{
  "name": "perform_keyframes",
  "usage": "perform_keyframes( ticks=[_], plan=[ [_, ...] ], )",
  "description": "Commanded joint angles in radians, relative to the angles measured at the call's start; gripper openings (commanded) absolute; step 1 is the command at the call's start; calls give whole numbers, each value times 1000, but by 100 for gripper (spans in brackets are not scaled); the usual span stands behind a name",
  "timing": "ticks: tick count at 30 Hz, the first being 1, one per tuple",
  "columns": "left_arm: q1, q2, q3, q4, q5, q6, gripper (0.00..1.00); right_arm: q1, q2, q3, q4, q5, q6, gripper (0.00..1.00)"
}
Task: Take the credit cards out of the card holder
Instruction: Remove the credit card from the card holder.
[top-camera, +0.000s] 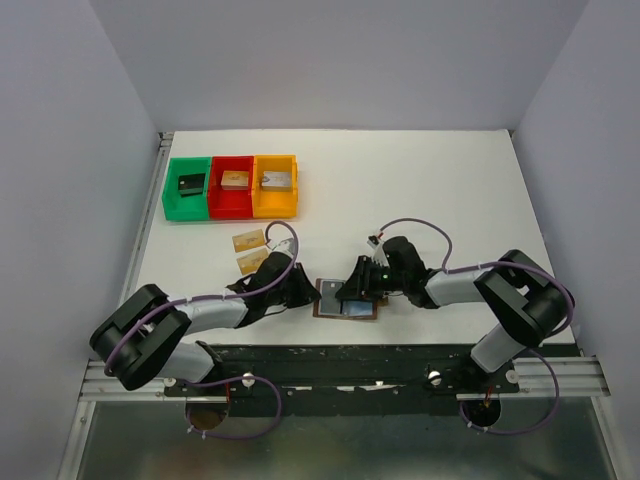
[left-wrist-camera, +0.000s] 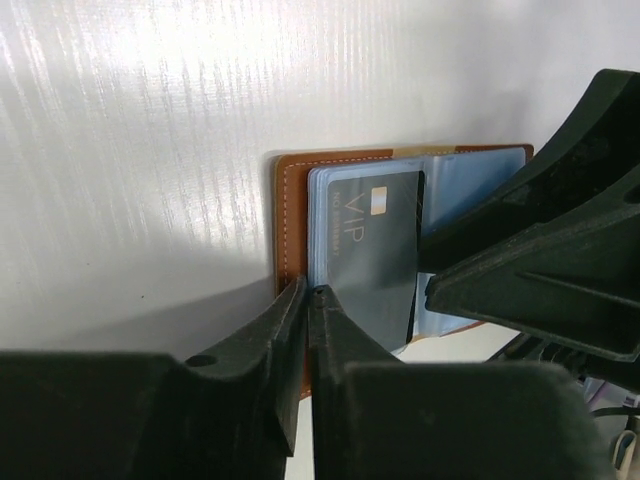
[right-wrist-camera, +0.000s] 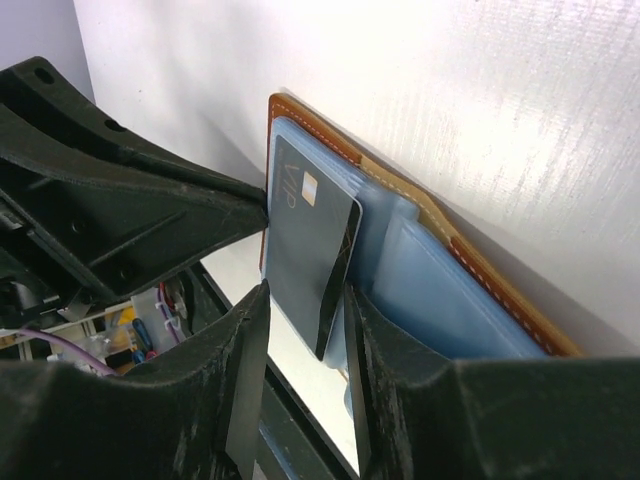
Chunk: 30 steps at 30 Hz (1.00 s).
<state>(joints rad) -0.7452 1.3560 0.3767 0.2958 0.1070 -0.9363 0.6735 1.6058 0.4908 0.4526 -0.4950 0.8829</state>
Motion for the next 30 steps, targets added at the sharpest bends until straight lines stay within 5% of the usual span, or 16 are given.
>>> perform_keyframes(
  ticks=[1,15,22,30],
  plan=[
    [0,-43,-35,-61,-35,-9,29,-5,31,-15,81,-27,24,44],
    [0,-54,-52,-60,-52,-21,25,-9,69,-12,172,-86,51,43],
    [0,-92,-47,-76,-58,-16,40,-8,59,-5,80,-48,13,43],
    [0,-124,-32,-115,-82,2,43,-8,28,8,-19,-17,-42,44]
  ],
)
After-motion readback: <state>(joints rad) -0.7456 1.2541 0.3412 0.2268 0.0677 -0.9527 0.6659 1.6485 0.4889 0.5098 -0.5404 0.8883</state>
